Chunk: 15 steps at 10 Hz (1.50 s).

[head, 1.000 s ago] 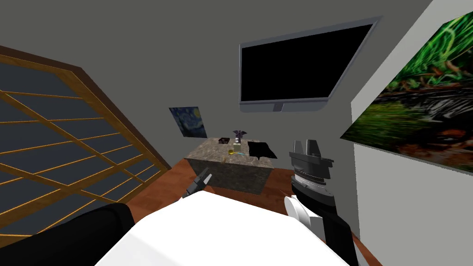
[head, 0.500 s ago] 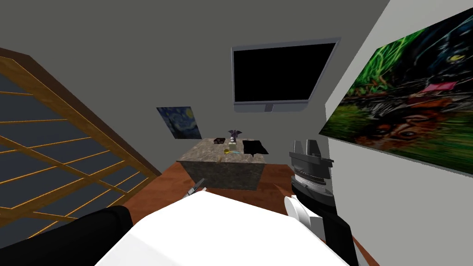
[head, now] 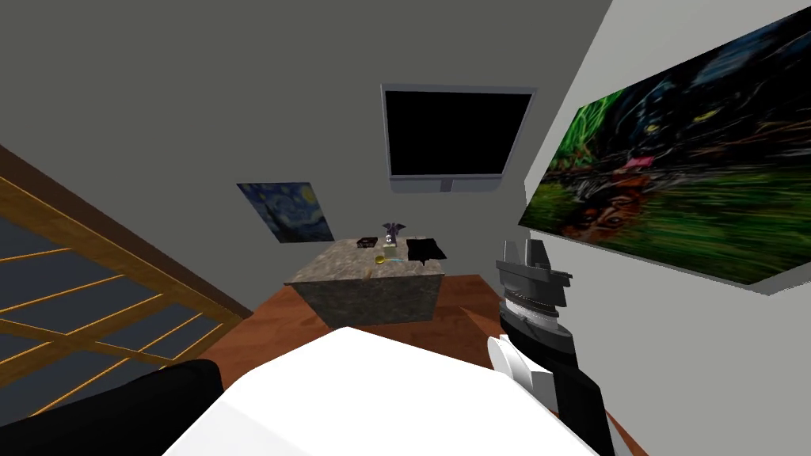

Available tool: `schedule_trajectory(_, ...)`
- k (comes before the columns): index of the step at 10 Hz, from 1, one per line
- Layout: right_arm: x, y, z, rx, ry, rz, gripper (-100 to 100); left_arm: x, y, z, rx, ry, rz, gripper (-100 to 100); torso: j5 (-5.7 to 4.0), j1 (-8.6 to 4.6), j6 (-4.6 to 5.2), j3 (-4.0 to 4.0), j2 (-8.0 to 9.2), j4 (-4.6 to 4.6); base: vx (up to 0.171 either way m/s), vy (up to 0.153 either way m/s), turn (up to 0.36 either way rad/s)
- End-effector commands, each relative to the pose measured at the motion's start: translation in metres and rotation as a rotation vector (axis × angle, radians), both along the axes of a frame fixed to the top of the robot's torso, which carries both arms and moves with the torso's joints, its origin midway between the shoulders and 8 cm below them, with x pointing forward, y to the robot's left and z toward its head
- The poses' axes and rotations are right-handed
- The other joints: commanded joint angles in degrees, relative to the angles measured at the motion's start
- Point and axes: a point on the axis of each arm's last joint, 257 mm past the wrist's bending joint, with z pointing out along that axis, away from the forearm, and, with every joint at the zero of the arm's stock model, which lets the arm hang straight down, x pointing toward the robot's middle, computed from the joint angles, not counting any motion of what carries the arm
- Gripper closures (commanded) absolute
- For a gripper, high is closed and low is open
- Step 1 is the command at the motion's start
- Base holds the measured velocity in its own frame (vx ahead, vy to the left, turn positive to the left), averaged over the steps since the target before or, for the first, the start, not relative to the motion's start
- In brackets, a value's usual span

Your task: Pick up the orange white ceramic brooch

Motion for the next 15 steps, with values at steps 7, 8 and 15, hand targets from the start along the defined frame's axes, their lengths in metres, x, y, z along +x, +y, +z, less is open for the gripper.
schedule_trajectory(7,0.000,0.000,0.000,0.000,0.000,0.000,0,-0.098,0.049,-0.041,0.033,0.334,-0.039,-100,0.00,0.00,0.01,-0.04,-0.08,-0.01,-0.016,-0.045,-0.194)
schedule_trajectory(8,0.000,0.000,0.000,0.000,0.000,0.000,0,-0.124,0.061,-0.048,0.040,0.412,-0.028,-100,0.00,0.06,-0.04,-0.05,-0.09,-0.01,-0.004,-0.046,-0.236)
schedule_trajectory(15,0.000,0.000,0.000,0.000,0.000,0.000,0,-0.189,0.111,-0.054,0.111,0.641,-0.071,-100,0.01,0.04,0.00,-0.14,-0.25,-0.05,0.020,-0.042,-0.200)
